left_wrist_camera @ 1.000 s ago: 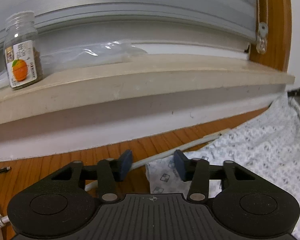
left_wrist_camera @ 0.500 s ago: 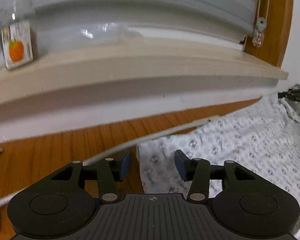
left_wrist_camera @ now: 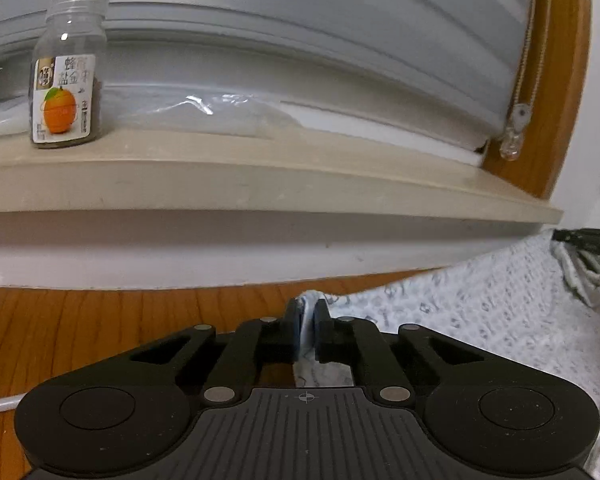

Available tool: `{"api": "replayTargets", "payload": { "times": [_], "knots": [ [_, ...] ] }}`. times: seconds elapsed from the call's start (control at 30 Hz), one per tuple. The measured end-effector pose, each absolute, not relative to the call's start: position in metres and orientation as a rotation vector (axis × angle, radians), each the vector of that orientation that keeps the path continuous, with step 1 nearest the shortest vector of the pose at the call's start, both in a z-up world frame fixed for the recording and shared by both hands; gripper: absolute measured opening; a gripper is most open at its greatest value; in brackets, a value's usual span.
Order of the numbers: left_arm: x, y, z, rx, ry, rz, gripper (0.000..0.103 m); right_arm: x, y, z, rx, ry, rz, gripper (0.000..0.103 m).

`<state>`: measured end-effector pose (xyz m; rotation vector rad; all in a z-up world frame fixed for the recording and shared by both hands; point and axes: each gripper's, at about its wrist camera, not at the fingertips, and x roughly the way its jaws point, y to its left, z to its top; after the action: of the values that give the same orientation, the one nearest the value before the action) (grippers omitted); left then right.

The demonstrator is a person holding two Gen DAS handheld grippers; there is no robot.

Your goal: Fold clothes

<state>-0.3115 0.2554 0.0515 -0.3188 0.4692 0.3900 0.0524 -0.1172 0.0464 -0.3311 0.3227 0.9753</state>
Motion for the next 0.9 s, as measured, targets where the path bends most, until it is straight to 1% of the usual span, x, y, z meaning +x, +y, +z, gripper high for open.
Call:
{"api": "replayTargets", "payload": {
  "times": [0.3, 0.57, 0.77, 0.9],
  "knots": [
    [-0.314, 0.255, 0.053, -0.299, 0.409, 0.359, 0.007, 0.037, -0.117, 0.059, -0.366, 0.289, 0.946, 0.005],
    [-0.334, 0.240, 0.070, -0.281, 0.328, 0.347, 0.007, 0.015, -0.132, 0.079, -0.376, 0.261, 0.945, 0.005],
    [-0.366, 0.224, 0.082, -0.230, 0.298, 0.320, 0.007, -0.009, -0.179, 0.096, -0.379, 0.244, 0.961, 0.005],
    [-0.390, 0.199, 0.075, -0.218, 0.323, 0.295, 0.007, -0.019, -0.221, 0.089, -0.416, 0.274, 0.997, 0.005]
  ]
}}
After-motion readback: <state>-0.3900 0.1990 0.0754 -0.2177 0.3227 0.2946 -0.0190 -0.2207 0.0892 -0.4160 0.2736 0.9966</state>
